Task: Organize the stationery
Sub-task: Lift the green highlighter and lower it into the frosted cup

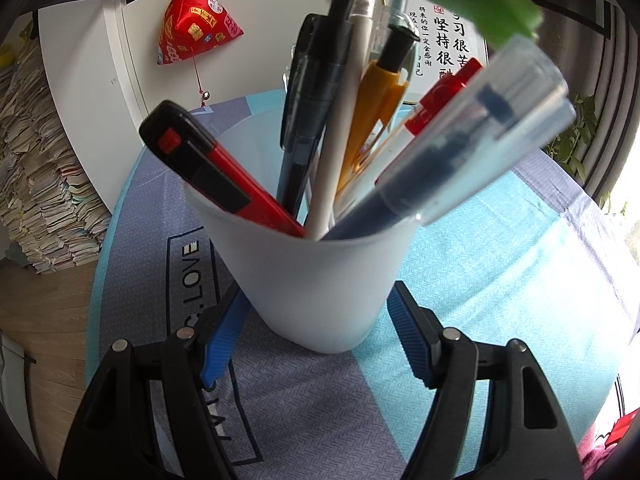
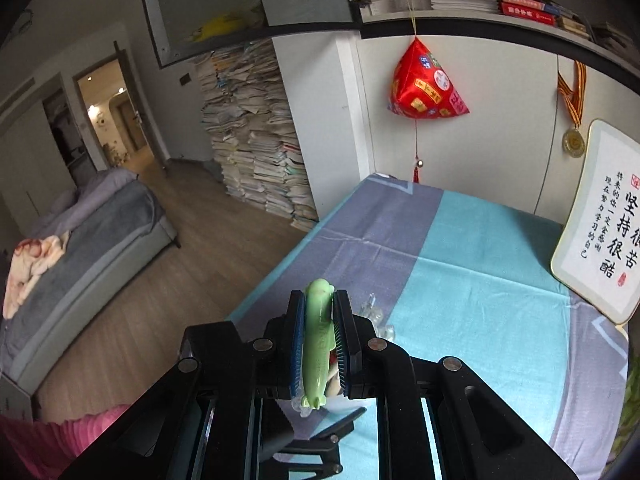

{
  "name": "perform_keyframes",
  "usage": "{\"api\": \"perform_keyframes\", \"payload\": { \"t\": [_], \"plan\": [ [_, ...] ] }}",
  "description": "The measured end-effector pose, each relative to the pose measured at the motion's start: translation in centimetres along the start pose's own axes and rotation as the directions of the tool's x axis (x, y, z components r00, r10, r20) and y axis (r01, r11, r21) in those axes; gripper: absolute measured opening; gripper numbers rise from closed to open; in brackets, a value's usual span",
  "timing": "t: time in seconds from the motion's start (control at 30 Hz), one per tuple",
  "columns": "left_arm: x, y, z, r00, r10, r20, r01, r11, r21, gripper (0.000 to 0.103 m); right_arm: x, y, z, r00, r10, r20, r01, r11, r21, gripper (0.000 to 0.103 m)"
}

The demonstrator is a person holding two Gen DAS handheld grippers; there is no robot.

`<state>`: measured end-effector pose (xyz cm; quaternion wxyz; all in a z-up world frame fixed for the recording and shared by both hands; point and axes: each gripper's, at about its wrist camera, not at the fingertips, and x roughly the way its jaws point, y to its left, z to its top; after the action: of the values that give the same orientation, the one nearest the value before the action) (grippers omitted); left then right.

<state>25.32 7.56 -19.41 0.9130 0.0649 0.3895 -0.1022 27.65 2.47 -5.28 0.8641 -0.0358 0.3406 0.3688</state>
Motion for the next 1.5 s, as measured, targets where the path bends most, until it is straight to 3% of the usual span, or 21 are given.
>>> {"api": "perform_keyframes", "payload": {
  "t": [0.4,1.5],
  "plan": [
    [0.0,0.0,-0.1,1.000,-0.003,0.000,0.003,1.000,-0.003,0.070,1.5,-0.7,-0.3,1.000,0.001,0.017,-0.001,1.000,-0.006,0.015],
    [0.1,0.0,-0.1,1.000,-0.002,0.001,0.002,1.000,-0.003,0.071,0.9,-1.1,-0.9,1.000,0.019,0.011,-0.020,1.000,0.006,0.015]
  ]
}}
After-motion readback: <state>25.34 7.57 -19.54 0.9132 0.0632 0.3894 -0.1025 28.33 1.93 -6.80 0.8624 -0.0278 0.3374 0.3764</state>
